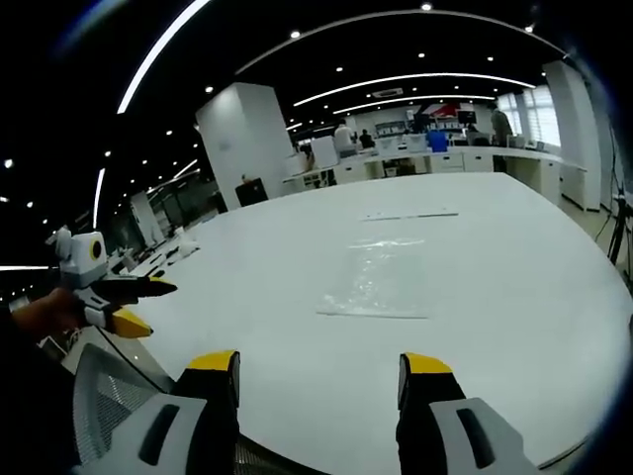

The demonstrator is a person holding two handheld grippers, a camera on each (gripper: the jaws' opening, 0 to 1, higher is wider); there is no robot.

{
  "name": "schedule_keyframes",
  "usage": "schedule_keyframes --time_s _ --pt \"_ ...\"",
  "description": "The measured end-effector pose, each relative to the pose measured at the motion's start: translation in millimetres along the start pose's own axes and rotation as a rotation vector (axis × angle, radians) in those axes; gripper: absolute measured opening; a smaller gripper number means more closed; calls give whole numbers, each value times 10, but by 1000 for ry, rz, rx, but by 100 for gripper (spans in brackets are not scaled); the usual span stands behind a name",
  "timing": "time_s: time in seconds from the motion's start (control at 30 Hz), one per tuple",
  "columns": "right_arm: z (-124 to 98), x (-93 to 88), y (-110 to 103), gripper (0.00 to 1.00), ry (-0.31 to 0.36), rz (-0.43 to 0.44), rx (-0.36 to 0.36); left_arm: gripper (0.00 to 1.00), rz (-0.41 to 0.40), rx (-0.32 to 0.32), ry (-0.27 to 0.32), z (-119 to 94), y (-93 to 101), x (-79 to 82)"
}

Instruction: Open the resealable bag by pulling the two sides of the seal apart until the entire bag opening is separated and visibly accessible.

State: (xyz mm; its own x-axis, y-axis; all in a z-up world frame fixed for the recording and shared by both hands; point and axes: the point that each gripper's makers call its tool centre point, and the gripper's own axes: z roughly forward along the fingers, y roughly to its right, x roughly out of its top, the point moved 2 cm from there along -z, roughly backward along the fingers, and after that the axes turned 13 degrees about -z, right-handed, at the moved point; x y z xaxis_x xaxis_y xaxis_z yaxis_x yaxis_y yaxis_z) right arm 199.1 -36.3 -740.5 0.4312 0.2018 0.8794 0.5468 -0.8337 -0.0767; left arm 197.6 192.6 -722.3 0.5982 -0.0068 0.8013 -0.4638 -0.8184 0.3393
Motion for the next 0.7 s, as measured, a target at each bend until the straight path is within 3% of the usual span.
schedule_keyframes --time_s 0.7 --pt "33 -10 39 62 -6 9 -1 81 3 10 -2 45 -34 49"
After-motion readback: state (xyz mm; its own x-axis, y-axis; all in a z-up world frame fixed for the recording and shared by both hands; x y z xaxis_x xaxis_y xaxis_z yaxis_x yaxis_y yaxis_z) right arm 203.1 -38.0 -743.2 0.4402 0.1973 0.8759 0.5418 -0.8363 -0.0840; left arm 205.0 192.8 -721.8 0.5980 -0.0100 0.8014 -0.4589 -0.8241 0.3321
